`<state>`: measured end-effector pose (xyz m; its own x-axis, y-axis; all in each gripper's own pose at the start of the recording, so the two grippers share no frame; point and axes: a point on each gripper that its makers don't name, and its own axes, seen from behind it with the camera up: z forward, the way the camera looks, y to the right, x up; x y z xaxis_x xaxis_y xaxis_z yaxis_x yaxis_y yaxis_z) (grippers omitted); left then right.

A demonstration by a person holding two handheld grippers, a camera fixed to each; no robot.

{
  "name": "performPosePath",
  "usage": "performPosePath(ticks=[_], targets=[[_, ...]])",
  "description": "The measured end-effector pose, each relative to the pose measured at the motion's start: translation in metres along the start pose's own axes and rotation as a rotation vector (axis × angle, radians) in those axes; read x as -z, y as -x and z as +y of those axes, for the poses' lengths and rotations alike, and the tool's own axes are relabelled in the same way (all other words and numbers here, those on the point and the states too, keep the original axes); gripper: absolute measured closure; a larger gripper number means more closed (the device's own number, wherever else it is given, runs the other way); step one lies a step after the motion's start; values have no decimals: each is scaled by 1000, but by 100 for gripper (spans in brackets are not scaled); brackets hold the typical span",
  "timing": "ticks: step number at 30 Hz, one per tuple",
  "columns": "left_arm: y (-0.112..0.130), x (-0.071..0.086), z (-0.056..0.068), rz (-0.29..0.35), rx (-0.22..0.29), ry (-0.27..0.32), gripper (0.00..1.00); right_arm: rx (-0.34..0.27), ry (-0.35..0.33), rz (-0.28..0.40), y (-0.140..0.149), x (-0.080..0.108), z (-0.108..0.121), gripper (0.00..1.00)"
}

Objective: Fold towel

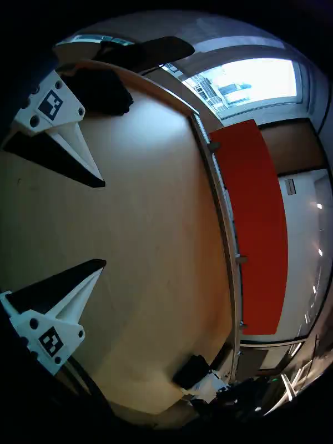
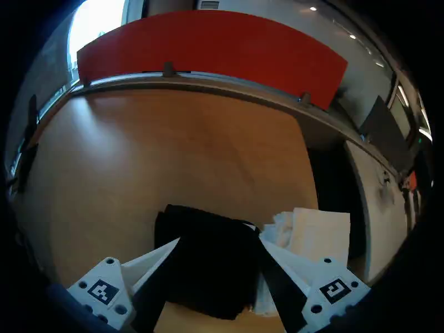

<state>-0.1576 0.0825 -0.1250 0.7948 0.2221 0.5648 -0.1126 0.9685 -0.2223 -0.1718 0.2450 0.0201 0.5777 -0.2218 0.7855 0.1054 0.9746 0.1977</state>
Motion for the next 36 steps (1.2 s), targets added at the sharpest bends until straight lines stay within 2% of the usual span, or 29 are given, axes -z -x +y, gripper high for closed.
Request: performPosePath(ticks=[14, 29, 36], targets=[[8, 5, -6, -26, 5, -33, 4, -4, -26, -44, 19, -27, -2, 10], [14, 10, -1, -46, -3, -49, 4, -1, -37, -74, 30, -52, 2, 10], [15, 12, -1, -47, -1, -51, 4, 8, -36, -70, 28, -52, 2, 10]])
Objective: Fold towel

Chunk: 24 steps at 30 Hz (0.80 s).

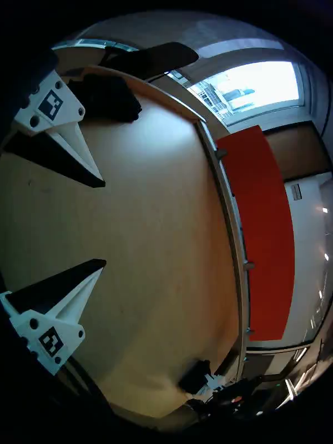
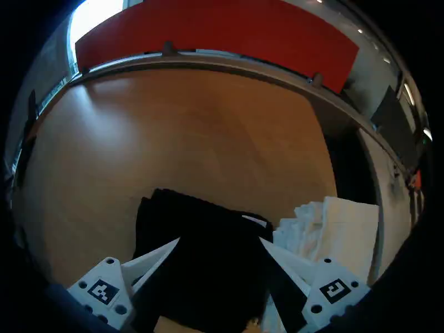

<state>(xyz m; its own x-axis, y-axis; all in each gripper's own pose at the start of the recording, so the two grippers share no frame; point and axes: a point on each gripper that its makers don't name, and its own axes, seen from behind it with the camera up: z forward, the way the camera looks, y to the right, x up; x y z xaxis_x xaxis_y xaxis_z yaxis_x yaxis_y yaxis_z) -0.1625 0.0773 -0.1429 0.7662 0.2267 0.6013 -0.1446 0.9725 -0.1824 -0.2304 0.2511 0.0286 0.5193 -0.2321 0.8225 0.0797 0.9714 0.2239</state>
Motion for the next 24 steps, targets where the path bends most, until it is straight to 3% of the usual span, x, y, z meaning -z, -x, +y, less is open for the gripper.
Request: performPosePath(ticks=[24], targets=[[-6, -3, -2, 33, 28, 11, 4, 8, 11, 92, -24, 44, -7, 10]])
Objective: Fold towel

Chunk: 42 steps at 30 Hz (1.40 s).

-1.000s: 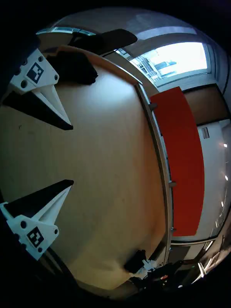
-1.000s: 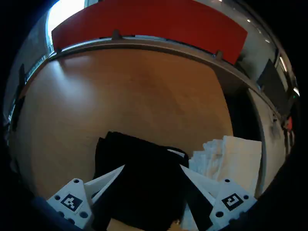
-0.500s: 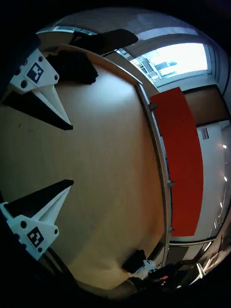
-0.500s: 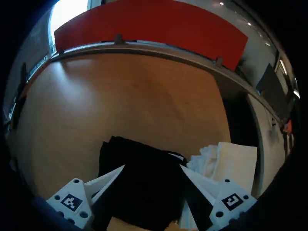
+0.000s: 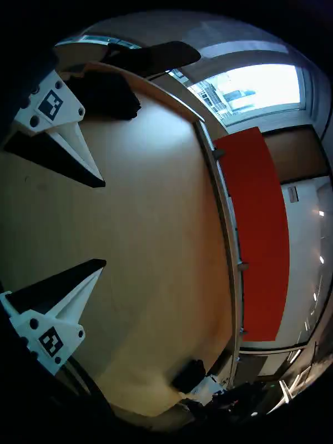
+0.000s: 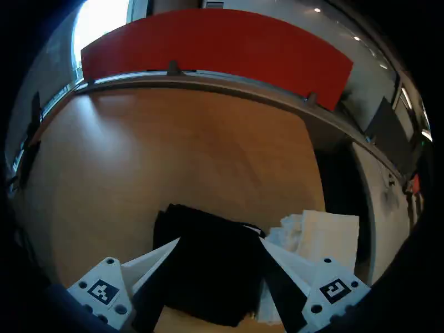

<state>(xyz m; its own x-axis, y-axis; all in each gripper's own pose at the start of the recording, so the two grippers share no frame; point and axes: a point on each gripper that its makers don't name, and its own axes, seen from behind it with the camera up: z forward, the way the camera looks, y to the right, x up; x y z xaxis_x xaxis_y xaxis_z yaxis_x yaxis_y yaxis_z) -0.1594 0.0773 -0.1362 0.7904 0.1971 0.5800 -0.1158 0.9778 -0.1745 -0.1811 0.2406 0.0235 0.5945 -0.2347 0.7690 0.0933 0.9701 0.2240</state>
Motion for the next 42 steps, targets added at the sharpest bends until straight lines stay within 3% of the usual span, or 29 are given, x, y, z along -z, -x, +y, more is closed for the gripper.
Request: performPosePath(ticks=[11, 26, 35, 42], targets=[[-5, 2, -5, 26, 21, 5, 4, -10, 32, 48, 2, 32, -6, 11], [-7, 6, -7, 45, 32, 19, 4, -91, 117, 134, 12, 77, -12, 10], [-9, 7, -5, 54, 37, 30, 4, -167, 169, 224, 14, 100, -16, 11], [-12, 9, -3, 61, 32, 36, 4, -208, 170, 291, 7, 112, -24, 10]])
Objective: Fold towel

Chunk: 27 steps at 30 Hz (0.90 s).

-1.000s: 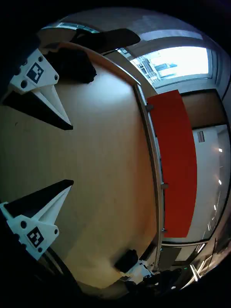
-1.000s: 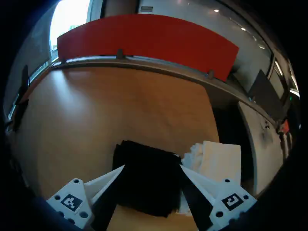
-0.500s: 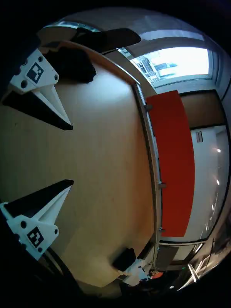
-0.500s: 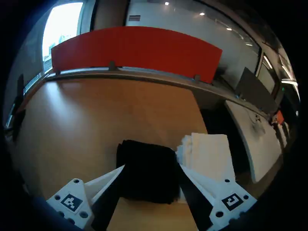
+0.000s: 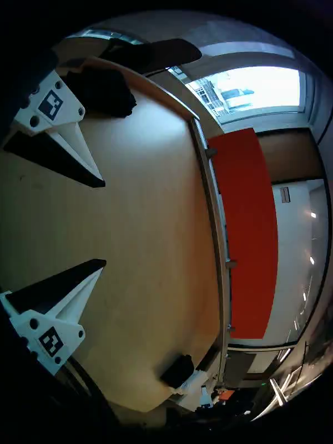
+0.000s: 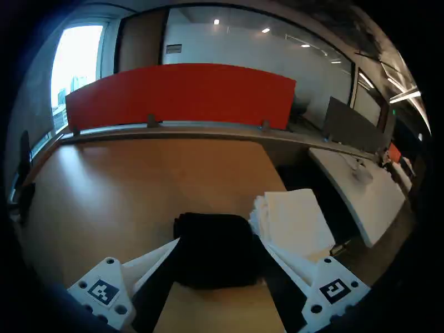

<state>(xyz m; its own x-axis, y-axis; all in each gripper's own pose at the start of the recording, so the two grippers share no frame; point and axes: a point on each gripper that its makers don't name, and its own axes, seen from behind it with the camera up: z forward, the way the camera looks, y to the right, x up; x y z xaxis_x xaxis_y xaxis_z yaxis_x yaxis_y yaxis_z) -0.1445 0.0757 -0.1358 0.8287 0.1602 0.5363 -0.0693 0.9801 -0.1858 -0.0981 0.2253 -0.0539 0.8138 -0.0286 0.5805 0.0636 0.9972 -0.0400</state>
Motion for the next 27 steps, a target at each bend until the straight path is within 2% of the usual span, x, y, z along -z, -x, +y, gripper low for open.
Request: performPosePath(ticks=[8, 14, 27], targets=[[1, 1, 0, 2, 19, 1, 4, -19, 1, 78, -17, 11, -9, 11], [0, 2, 1, 5, 28, 1, 4, -40, 35, 147, -33, 19, -9, 10], [-2, 4, -3, 4, 29, -7, 4, -77, 70, 366, -76, 36, -15, 10]])
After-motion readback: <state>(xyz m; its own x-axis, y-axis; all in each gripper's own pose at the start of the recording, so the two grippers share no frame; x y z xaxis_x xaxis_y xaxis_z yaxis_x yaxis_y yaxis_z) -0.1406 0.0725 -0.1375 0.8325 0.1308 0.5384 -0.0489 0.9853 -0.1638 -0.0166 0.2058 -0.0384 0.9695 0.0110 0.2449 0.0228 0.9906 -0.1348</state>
